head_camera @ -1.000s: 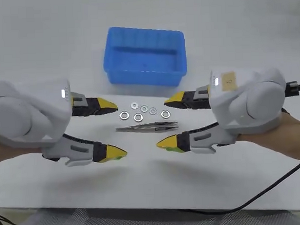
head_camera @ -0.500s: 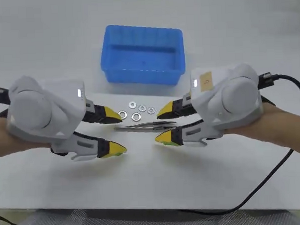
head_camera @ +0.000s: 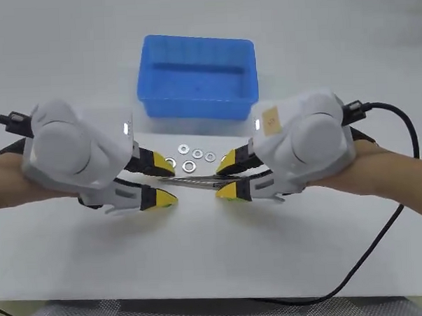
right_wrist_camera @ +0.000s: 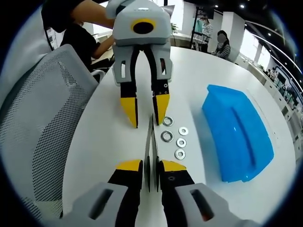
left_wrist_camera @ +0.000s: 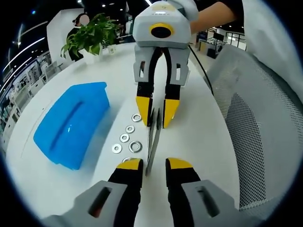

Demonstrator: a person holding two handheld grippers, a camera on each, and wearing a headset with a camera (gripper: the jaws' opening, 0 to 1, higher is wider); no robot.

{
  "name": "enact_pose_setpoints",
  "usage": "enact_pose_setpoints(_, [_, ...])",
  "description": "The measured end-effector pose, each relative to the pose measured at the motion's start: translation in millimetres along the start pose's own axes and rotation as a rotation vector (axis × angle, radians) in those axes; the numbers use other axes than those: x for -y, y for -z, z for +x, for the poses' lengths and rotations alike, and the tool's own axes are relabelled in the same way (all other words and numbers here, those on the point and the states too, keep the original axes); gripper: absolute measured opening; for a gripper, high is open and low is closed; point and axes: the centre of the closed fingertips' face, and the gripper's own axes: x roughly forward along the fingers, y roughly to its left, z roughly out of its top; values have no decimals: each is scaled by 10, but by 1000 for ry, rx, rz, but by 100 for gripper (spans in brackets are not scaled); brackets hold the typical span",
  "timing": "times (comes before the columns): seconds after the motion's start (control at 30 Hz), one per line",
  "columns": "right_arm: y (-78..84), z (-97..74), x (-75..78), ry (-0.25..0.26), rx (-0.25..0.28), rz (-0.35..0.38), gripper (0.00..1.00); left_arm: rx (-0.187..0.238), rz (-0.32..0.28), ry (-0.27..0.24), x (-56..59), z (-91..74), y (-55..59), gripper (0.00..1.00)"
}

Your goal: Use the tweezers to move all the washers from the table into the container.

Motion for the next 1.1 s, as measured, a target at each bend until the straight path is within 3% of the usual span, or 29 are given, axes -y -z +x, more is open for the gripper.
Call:
enact_pose_setpoints(0.07, [2, 4, 16, 4, -3, 3, 12, -4, 18, 5, -8, 3, -1, 22])
enact_pose_setpoints(0.17, [4, 4, 18, 4, -7, 1, 12, -24, 74, 53, 40, 7, 5, 19])
enact_pose_setpoints(0.27, [7, 2, 15, 8, -7, 2, 11, -39, 76, 59, 42, 21, -8, 16])
enact_pose_setpoints(0.4, [7, 4, 4, 9, -8, 1, 11, -55, 70, 33, -57, 43, -19, 6])
enact_pose_setpoints(0.47, [7, 4, -2, 10, -10, -2, 11, -59, 66, 48, -49, 24, -14, 6])
enact_pose_setpoints(0.57, [6, 4, -10, 11, -8, 0, 11, -80, 136, 47, -36, 10, -6, 5])
enact_pose_setpoints(0.63, [4, 7, -17, 18, -5, -9, 9, -87, 306, -17, -90, 0, -39, 5])
enact_pose_setpoints(0.67, [-5, 11, -35, 19, 2, -29, 8, -105, 281, 6, -19, -14, -1, 5])
enact_pose_setpoints(0.7, [-17, 13, -41, 38, 18, -43, 8, -97, 250, 0, -5, -27, -5, 5])
enact_pose_setpoints(0.73, [-14, 12, -64, 47, 29, -32, 8, -75, 238, 1, -2, -80, -28, 5])
enact_pose_setpoints(0.77, [-17, 11, -69, 51, 33, -29, 8, -53, 190, 23, 45, -103, -62, 5])
enact_pose_setpoints(0.9, [-65, -42, -91, 96, 74, -21, 8, -29, 192, 8, 75, -238, -200, 5])
enact_pose_setpoints(1.1, [-131, -161, -126, 148, 113, -57, 8, 63, 221, 5, 200, -398, -640, 4])
